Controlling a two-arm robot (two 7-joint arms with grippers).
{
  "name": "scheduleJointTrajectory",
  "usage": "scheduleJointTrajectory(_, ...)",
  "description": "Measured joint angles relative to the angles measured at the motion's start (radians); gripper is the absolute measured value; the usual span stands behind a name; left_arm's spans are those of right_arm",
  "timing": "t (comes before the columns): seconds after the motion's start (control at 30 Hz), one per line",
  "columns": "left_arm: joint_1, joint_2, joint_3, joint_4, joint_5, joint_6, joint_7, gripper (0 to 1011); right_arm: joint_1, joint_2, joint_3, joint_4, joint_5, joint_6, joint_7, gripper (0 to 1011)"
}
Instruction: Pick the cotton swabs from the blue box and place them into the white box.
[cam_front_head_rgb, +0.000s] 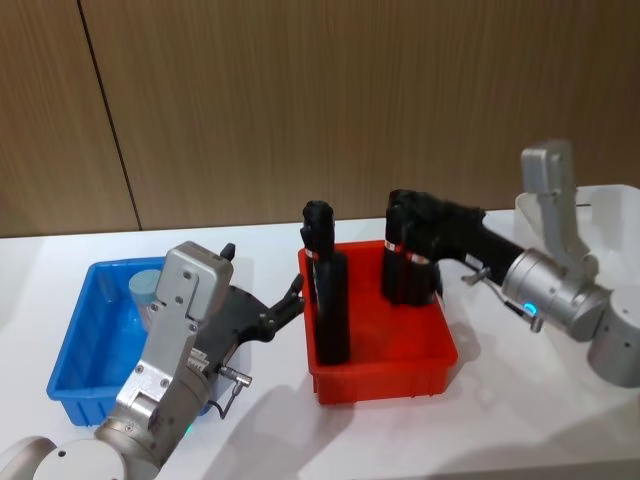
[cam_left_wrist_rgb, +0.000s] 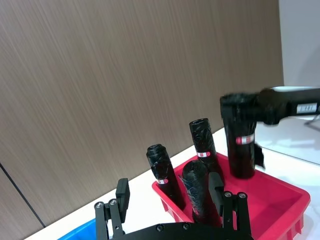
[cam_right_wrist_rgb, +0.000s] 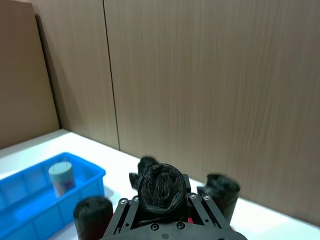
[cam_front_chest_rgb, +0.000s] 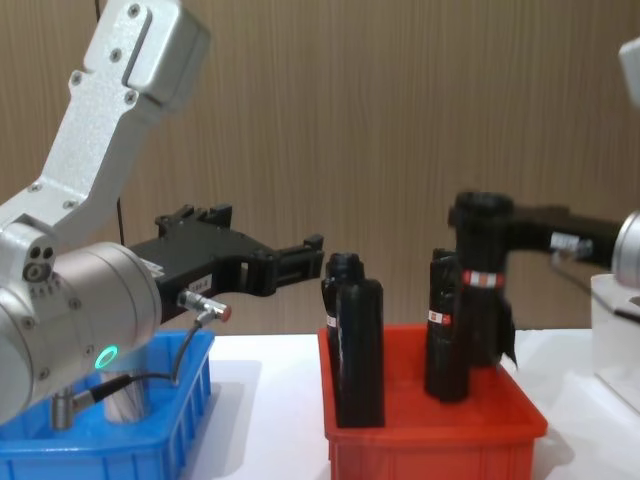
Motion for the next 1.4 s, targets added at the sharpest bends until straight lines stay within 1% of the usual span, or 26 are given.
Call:
scheduleJointTrajectory(0.07, 0.000, 0.000, 0.000, 0.000, 0.000, 0.000, 0.000, 999, -0.014, 0.007, 0.004, -0.041, 0.000, 0.010, -0.012, 346)
scheduleJointTrajectory(0.1, 0.000, 0.000, 0.000, 0.000, 0.000, 0.000, 0.000, 1000, -0.030, 0.016, 0.008, -0.086, 0.000, 0.020, -0.024, 346)
scheduleJointTrajectory(0.13, 0.000, 0.000, 0.000, 0.000, 0.000, 0.000, 0.000, 1000, -0.034, 0.018, 0.010, -0.098, 0.000, 0.024, -0.031, 345)
scheduleJointTrajectory(0.17, 0.000, 0.000, 0.000, 0.000, 0.000, 0.000, 0.000, 999, -0.050, 0.028, 0.015, -0.141, -0.001, 0.034, -0.045, 345)
scheduleJointTrajectory(0.2, 0.000, 0.000, 0.000, 0.000, 0.000, 0.000, 0.000, 1000, -0.050, 0.028, 0.015, -0.141, -0.001, 0.034, -0.045, 345)
scheduleJointTrajectory(0.23, 0.000, 0.000, 0.000, 0.000, 0.000, 0.000, 0.000, 1000, -0.057, 0.032, 0.017, -0.159, -0.001, 0.039, -0.054, 345)
scheduleJointTrajectory(0.3, 0.000, 0.000, 0.000, 0.000, 0.000, 0.000, 0.000, 1000, -0.085, 0.049, 0.028, -0.233, -0.006, 0.056, -0.083, 345)
scheduleJointTrajectory(0.4, 0.000, 0.000, 0.000, 0.000, 0.000, 0.000, 0.000, 1000, -0.103, 0.063, 0.037, -0.279, -0.010, 0.070, -0.109, 345)
scheduleJointTrajectory(0.43, 0.000, 0.000, 0.000, 0.000, 0.000, 0.000, 0.000, 1000, -0.116, 0.073, 0.043, -0.312, -0.014, 0.077, -0.124, 345)
scheduleJointTrajectory(0.5, 0.000, 0.000, 0.000, 0.000, 0.000, 0.000, 0.000, 1000, -0.128, 0.082, 0.050, -0.339, -0.017, 0.086, -0.142, 345)
scheduleJointTrajectory(0.53, 0.000, 0.000, 0.000, 0.000, 0.000, 0.000, 0.000, 1000, -0.139, 0.092, 0.056, -0.364, -0.021, 0.094, -0.158, 345)
scheduleJointTrajectory(0.63, 0.000, 0.000, 0.000, 0.000, 0.000, 0.000, 0.000, 1000, -0.158, 0.108, 0.068, -0.403, -0.026, 0.104, -0.181, 345)
scheduleJointTrajectory(0.67, 0.000, 0.000, 0.000, 0.000, 0.000, 0.000, 0.000, 1000, -0.168, 0.117, 0.075, -0.423, -0.030, 0.112, -0.199, 345)
scheduleJointTrajectory(0.77, 0.000, 0.000, 0.000, 0.000, 0.000, 0.000, 0.000, 1000, -0.191, 0.138, 0.091, -0.463, -0.035, 0.125, -0.229, 345)
scheduleJointTrajectory(0.93, 0.000, 0.000, 0.000, 0.000, 0.000, 0.000, 0.000, 1000, -0.222, 0.169, 0.117, -0.508, -0.043, 0.145, -0.278, 345)
scheduleJointTrajectory(0.97, 0.000, 0.000, 0.000, 0.000, 0.000, 0.000, 0.000, 1000, -0.233, 0.180, 0.127, -0.520, -0.046, 0.150, -0.292, 345)
scheduleJointTrajectory(1.27, 0.000, 0.000, 0.000, 0.000, 0.000, 0.000, 0.000, 1000, -0.280, 0.233, 0.177, -0.551, -0.048, 0.180, -0.360, 345)
scheduleJointTrajectory(1.3, 0.000, 0.000, 0.000, 0.000, 0.000, 0.000, 0.000, 1000, -0.282, 0.236, 0.179, -0.552, -0.048, 0.182, -0.365, 351)
scheduleJointTrajectory(1.33, 0.000, 0.000, 0.000, 0.000, 0.000, 0.000, 0.000, 1000, -0.284, 0.239, 0.182, -0.553, -0.048, 0.183, -0.367, 392)
scheduleJointTrajectory(1.4, 0.000, 0.000, 0.000, 0.000, 0.000, 0.000, 0.000, 1000, -0.291, 0.247, 0.190, -0.555, -0.048, 0.186, -0.376, 441)
